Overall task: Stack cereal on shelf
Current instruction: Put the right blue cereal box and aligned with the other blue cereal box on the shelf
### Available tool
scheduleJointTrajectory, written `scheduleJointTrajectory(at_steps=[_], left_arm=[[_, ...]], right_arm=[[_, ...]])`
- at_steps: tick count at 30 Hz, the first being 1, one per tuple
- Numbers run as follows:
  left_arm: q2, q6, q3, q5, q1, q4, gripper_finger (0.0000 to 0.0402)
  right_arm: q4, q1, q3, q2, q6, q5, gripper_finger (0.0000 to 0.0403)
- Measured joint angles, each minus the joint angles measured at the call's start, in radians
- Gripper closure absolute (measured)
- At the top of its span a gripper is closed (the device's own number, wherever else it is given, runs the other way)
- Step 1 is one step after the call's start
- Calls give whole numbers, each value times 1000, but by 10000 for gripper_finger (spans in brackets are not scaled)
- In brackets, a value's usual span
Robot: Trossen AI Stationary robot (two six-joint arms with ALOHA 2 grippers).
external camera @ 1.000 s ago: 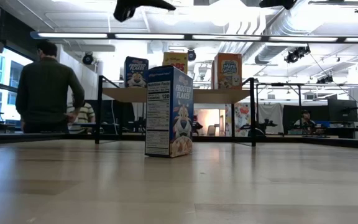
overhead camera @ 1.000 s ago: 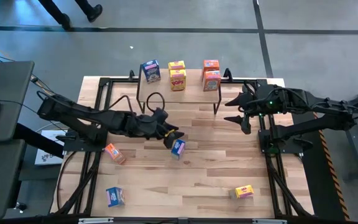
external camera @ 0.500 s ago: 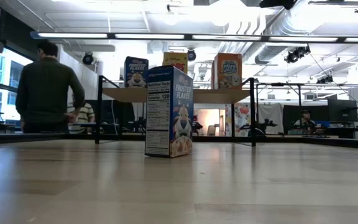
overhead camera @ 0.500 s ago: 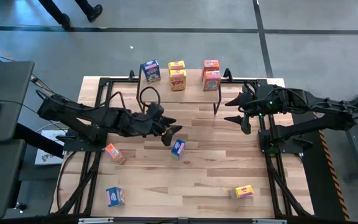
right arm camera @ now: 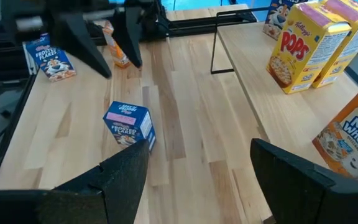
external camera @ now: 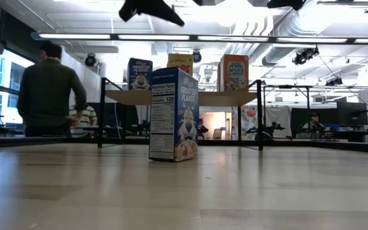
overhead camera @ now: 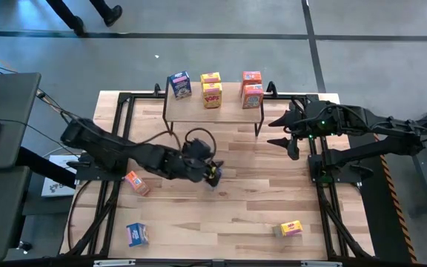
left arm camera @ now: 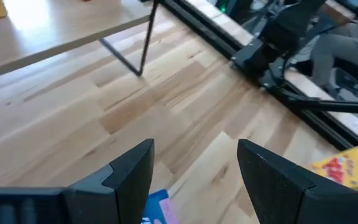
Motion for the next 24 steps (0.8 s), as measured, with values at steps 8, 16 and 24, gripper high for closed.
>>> scheduleJointTrajectory(at_steps=[8, 16, 24], left_arm=[[44, -75, 0, -17, -3, -40, 179], [43, -155, 0, -39, -31, -95, 179], [84, -227, 1, -29, -47, -131, 179]], right_arm=[[-16, 0, 0, 0, 7, 0, 128], [-16, 0, 0, 0, 7, 0, 128], [-15, 0, 0, 0, 28, 0, 128]])
